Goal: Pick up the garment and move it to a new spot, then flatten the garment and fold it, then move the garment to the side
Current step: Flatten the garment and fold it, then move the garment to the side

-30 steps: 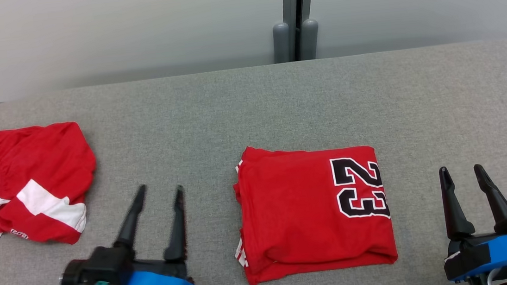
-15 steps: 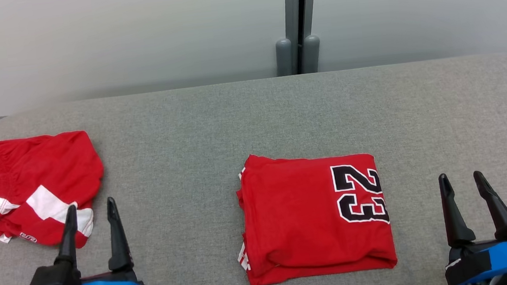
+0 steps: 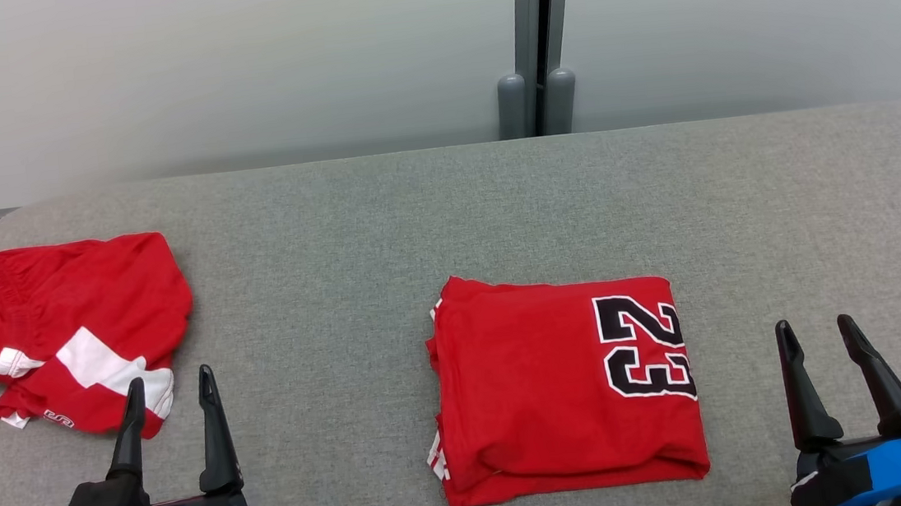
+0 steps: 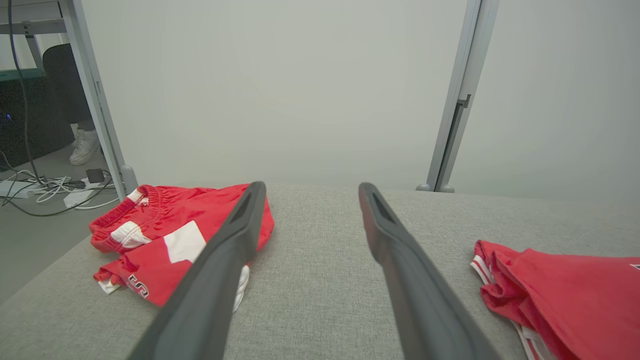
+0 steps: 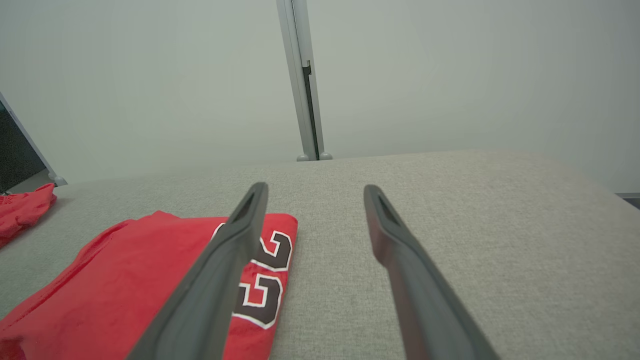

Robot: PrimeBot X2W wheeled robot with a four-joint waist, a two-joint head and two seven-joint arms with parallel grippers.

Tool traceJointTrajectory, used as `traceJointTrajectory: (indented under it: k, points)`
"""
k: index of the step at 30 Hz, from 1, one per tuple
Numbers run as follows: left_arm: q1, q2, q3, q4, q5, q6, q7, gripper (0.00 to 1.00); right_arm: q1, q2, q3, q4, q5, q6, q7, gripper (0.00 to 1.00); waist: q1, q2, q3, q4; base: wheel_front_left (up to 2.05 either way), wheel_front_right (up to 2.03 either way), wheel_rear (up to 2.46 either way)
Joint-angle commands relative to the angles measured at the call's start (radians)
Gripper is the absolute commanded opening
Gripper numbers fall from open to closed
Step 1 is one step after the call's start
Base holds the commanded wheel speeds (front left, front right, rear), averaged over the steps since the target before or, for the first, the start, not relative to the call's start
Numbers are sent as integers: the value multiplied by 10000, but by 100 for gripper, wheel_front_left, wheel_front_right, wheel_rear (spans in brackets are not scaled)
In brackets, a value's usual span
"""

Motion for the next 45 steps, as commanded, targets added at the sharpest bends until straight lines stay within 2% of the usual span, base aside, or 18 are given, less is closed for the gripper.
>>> traceJointTrajectory:
  k: [1, 13, 20, 29, 39, 45]
  points:
    - [80, -3, 67, 23, 69, -49, -46, 100, 137, -7, 10, -45, -9, 5, 54, 100, 0, 0, -7, 6, 0, 0, 0]
    - [4, -211, 308, 99, 306, -219, -45, 100, 118, -6, 41, -117, -36, 6, 166, 100, 0, 0, 32, 38, 0, 0, 0]
    - [-222, -314, 367, 58, 406, -340, -46, 100, -1073, -3, 462, 325, -283, 6, 415, 100, 0, 0, 245, 66, 0, 0, 0]
    - [-553, -611, 279, 93, 563, -478, -45, 100, -2494, -17, 948, 1871, -572, 6, 1577, 100, 0, 0, 664, 442, 0, 0, 0]
    - [-893, -835, 324, 197, 632, -632, -45, 100, -2570, -14, 478, 3498, -888, 6, 1419, 100, 0, 0, 1156, 776, 0, 0, 0]
    - [-1001, -910, 367, 263, 721, -714, -45, 100, -2644, -14, 590, 4440, -811, 6, 1488, 100, 0, 0, 1275, 864, 0, 0, 0]
